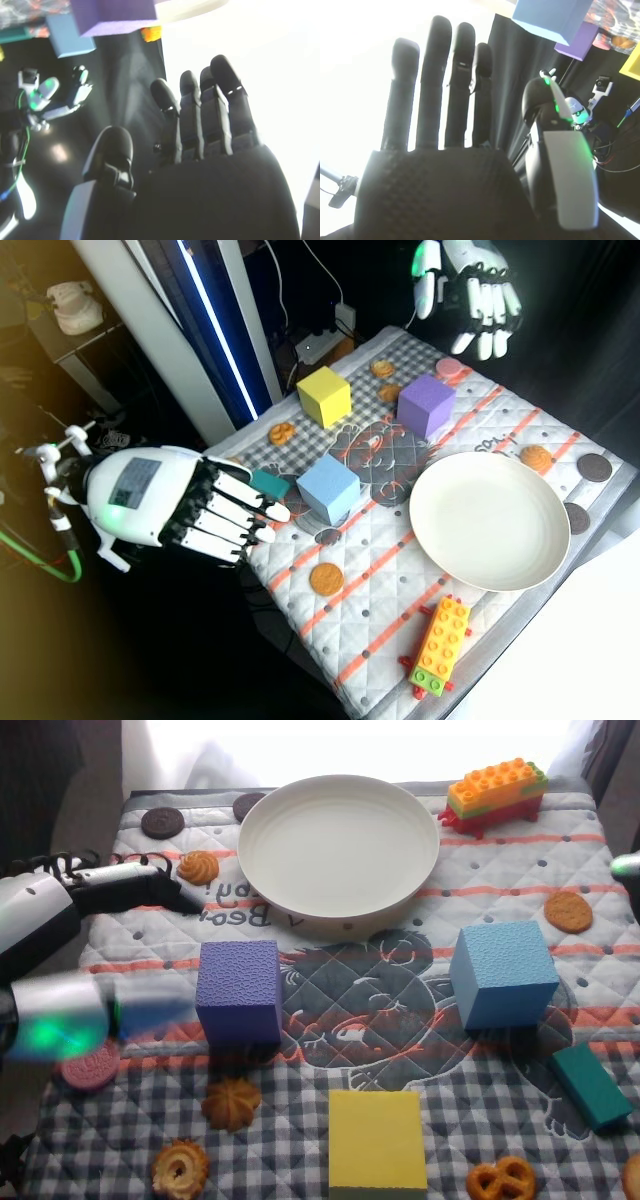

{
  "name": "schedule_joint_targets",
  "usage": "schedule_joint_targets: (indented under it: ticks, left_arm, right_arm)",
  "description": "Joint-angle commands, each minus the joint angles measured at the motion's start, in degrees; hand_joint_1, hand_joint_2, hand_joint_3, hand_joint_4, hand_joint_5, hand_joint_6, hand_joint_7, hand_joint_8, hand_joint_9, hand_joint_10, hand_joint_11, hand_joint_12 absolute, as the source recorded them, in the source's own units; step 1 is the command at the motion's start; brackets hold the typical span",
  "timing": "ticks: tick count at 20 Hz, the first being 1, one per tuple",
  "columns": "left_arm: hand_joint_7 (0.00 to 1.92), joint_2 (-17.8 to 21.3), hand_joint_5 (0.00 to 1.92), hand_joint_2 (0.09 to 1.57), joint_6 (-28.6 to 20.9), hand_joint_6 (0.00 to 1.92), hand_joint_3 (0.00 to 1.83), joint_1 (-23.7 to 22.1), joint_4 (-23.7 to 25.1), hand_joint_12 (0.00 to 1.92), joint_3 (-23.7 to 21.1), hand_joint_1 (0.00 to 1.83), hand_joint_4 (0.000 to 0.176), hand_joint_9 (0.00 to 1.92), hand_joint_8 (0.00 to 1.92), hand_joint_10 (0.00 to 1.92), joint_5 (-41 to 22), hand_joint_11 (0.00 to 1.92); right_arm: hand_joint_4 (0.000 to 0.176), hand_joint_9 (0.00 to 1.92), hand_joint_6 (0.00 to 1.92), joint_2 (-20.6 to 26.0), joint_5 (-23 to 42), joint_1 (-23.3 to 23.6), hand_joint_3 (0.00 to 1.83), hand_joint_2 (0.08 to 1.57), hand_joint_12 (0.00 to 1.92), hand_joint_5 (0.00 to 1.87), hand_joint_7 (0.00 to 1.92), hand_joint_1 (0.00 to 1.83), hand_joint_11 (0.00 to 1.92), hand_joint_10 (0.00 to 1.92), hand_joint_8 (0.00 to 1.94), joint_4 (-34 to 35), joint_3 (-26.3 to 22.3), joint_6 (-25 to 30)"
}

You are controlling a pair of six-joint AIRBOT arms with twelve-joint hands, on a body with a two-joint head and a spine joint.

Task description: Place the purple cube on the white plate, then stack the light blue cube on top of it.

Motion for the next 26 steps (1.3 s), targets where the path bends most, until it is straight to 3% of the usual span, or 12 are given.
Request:
schedule_joint_targets:
  ticks: [1,2,5,8,10,13,15,18,19,21,24,26]
  left_arm:
    - [0.31,-0.1,0.3,0.97,-0.4,0.0,0.0,-1.3,-0.2,0.79,0.5,0.74,0.134,0.28,0.0,0.02,-6.1,0.0]
    - [0.24,-0.2,0.17,0.88,-0.4,0.0,0.0,-1.8,0.1,0.73,0.7,0.72,0.168,0.24,0.0,0.01,-5.8,0.0]
    - [0.17,-1.6,0.03,0.8,-0.3,0.0,0.0,-4.5,1.6,0.85,1.9,0.74,0.176,0.22,0.0,0.01,-3.5,0.0]
    - [0.18,-4.2,0.02,0.81,-0.3,0.0,0.0,-7.9,3.1,0.2,4.1,0.74,0.176,0.2,0.0,0.01,1.3,0.0]
    - [0.2,-6.7,0.0,0.83,-0.2,0.0,0.0,-11.9,5.7,0.91,6.3,0.69,0.176,0.28,0.0,0.0,7.2,0.0]
    - [0.26,-8.9,0.12,0.84,4.4,0.01,0.0,-15.1,6.4,1.15,7.3,0.73,0.174,0.36,0.0,0.01,12.2,0.0]
    - [0.32,-9.5,0.1,0.89,5.3,0.0,0.0,-15.7,6.4,1.15,7.6,0.68,0.176,0.43,0.01,0.02,13.4,0.07]
    - [0.39,-10.1,0.16,0.88,5.3,0.02,0.0,-15.8,5.8,1.22,8.7,0.74,0.134,0.49,0.01,0.02,14.6,0.07]
    - [0.39,-10.3,0.15,0.88,5.4,0.01,0.0,-15.9,5.7,1.25,9.1,0.72,0.144,0.49,0.0,0.01,15.5,0.04]
    - [0.41,-10.6,0.23,0.86,6.8,0.02,0.0,-16.2,5.1,1.42,9.5,0.8,0.121,0.49,0.01,0.01,16.9,0.0]
    - [0.45,-11.4,0.17,0.84,11.9,0.0,0.0,-16.3,3.0,1.48,9.5,0.85,0.169,0.53,0.01,0.02,17.9,0.03]
    - [0.45,-11.8,0.13,0.86,12.3,0.0,0.01,-16.3,2.6,1.42,9.8,0.84,0.176,0.55,0.0,0.02,18.3,0.09]
  right_arm:
    - [0.0,0.59,0.0,0.2,6.5,0.2,0.01,1.25,0.27,0.49,0.53,0.71,0.52,0.01,0.01,1.5,0.3,0.2]
    - [0.0,0.58,0.0,0.2,6.5,0.2,0.0,1.25,0.26,0.48,0.53,0.76,0.52,0.0,0.0,1.5,0.3,0.2]
    - [0.006,0.56,0.0,0.2,6.5,0.2,0.0,1.24,0.18,0.49,0.54,0.79,0.5,0.0,0.0,1.5,0.3,0.2]
    - [0.013,0.54,0.0,0.2,6.5,0.2,0.0,1.24,0.15,0.49,0.54,0.78,0.49,0.0,0.0,1.5,0.3,0.2]
    - [0.0,0.53,0.0,0.2,6.5,0.2,0.0,1.26,0.13,0.49,0.53,0.73,0.5,0.0,0.0,1.5,0.3,0.2]
    - [0.0,0.55,0.0,0.2,6.5,0.2,0.0,1.25,0.13,0.49,0.53,0.75,0.52,0.01,0.0,1.5,0.3,0.3]
    - [0.0,0.55,0.0,0.2,6.5,0.2,0.0,1.25,0.12,0.49,0.53,0.76,0.52,0.01,0.0,1.5,0.3,0.3]
    - [0.0,0.55,0.0,0.2,6.5,0.2,0.0,1.26,0.11,0.48,0.52,0.72,0.53,0.0,0.0,1.5,0.2,0.5]
    - [0.0,0.57,0.0,0.2,6.5,0.2,0.0,1.26,0.12,0.49,0.53,0.71,0.55,0.01,0.0,1.5,0.2,0.5]
    - [0.012,0.58,0.0,0.2,6.5,0.2,0.0,1.25,0.12,0.48,0.53,0.7,0.58,0.01,0.0,1.5,0.2,0.5]
    - [0.0,0.58,0.0,0.2,6.5,0.1,0.0,1.25,0.11,0.49,0.53,0.75,0.57,0.0,0.0,1.4,0.2,0.6]
    - [0.0,0.59,0.0,0.2,6.5,0.1,0.0,1.25,0.11,0.49,0.53,0.74,0.59,0.01,0.0,1.4,0.2,0.6]
